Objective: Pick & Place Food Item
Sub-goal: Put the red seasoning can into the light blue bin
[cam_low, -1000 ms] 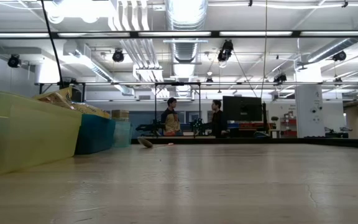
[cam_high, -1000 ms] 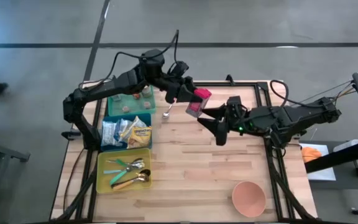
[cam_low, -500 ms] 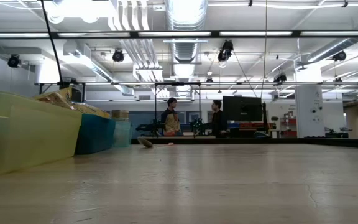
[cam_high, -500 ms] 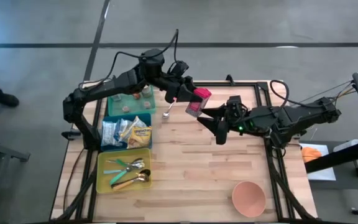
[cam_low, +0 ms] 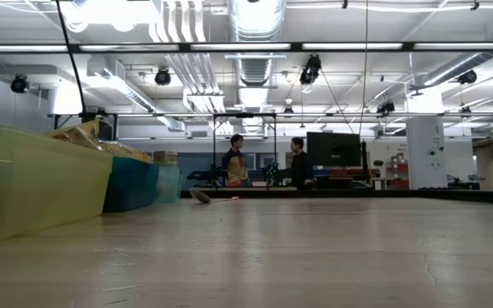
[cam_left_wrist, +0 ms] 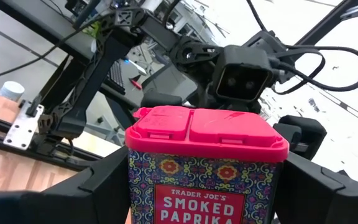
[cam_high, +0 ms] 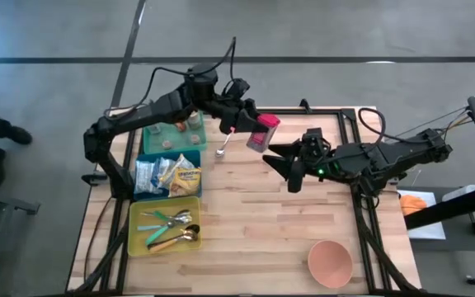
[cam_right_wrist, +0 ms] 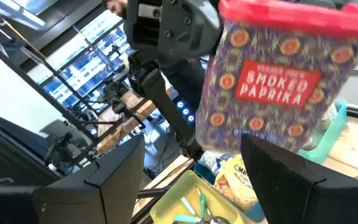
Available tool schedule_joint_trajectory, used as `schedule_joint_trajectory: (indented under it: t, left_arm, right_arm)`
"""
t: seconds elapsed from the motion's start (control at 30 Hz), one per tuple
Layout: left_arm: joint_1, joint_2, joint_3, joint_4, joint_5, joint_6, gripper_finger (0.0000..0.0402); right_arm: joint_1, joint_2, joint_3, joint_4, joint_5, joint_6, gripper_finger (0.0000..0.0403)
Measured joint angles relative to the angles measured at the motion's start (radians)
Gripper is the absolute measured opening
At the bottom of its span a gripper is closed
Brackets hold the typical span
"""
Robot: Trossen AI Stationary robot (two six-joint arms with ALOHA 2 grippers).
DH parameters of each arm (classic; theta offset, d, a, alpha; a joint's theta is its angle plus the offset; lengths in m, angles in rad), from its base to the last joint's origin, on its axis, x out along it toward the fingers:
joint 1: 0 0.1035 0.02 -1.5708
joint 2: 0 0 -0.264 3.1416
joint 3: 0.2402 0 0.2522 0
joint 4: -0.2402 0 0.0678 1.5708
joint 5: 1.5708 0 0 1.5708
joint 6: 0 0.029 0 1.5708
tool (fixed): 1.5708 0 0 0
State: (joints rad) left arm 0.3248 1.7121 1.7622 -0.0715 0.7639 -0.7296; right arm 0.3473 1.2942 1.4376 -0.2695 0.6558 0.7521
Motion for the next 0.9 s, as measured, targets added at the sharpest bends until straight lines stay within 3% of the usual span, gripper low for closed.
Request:
schedule_joint_trajectory:
  t: [0.27,0.6,0.9]
  left_arm:
    - [0.013,-0.022,0.0,0.002,0.014,0.011,0.0301]
    - [0.012,-0.027,0.0,0.0,0.014,0.016,0.0301]
    - [0.011,-0.027,0.0,0.023,0.014,0.016,0.0301]
  right_arm:
    - [0.0,0.0,0.0,-0.003,0.055,-0.004,0.0274]
    - [0.0,0.0,0.0,-0.011,0.08,-0.004,0.0392]
    - [-0.001,0.0,-0.002,-0.008,0.086,-0.02,0.0394]
